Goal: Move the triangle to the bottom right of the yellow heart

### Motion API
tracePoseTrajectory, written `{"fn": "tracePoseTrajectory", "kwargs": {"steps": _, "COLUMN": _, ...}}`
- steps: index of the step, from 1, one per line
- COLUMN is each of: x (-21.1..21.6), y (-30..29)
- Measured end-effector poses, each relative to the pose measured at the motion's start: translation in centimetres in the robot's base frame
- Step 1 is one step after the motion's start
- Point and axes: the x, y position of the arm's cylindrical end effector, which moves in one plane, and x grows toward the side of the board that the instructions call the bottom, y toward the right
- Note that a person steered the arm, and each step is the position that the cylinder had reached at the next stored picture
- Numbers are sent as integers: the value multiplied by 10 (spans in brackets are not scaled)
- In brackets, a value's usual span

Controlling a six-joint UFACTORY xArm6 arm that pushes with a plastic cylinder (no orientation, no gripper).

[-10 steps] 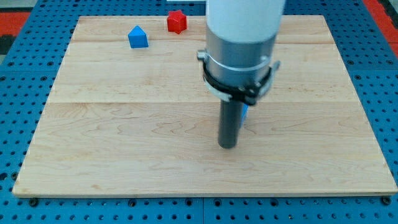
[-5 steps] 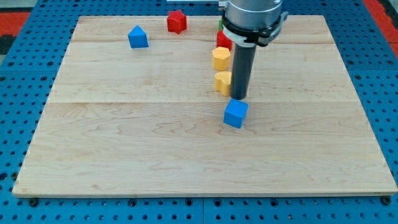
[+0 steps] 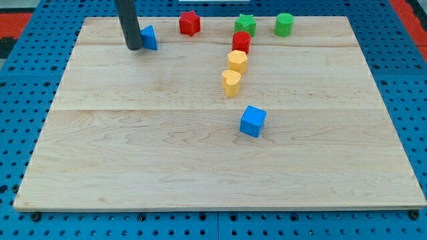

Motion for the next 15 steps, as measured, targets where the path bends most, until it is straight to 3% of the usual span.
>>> {"fn": "tracePoseTrajectory", "kwargs": {"steps": 2, "x": -50, "y": 8}}
{"fn": "tracePoseTrajectory", "kwargs": {"steps": 3, "x": -27, "y": 32}}
{"fn": "tracePoseTrajectory", "kwargs": {"steps": 5, "x": 149, "y": 89}}
{"fn": "tracePoseTrajectory", "kwargs": {"steps": 6, "x": 207, "y": 104}}
{"fn": "tracePoseTrajectory", "kwargs": {"steps": 7, "x": 209, "y": 76}}
{"fn": "tracePoseTrajectory", "kwargs": {"steps": 8, "x": 127, "y": 61}}
{"fn": "tracePoseTrajectory", "kwargs": {"steps": 12, "x": 170, "y": 166}}
{"fn": "tracePoseTrajectory", "kwargs": {"steps": 13, "x": 170, "y": 163}}
{"fn": "tracePoseTrajectory", "kwargs": {"steps": 14, "x": 251, "y": 138}}
{"fn": "tracePoseTrajectory", "kwargs": {"steps": 15, "x": 321, "y": 202}}
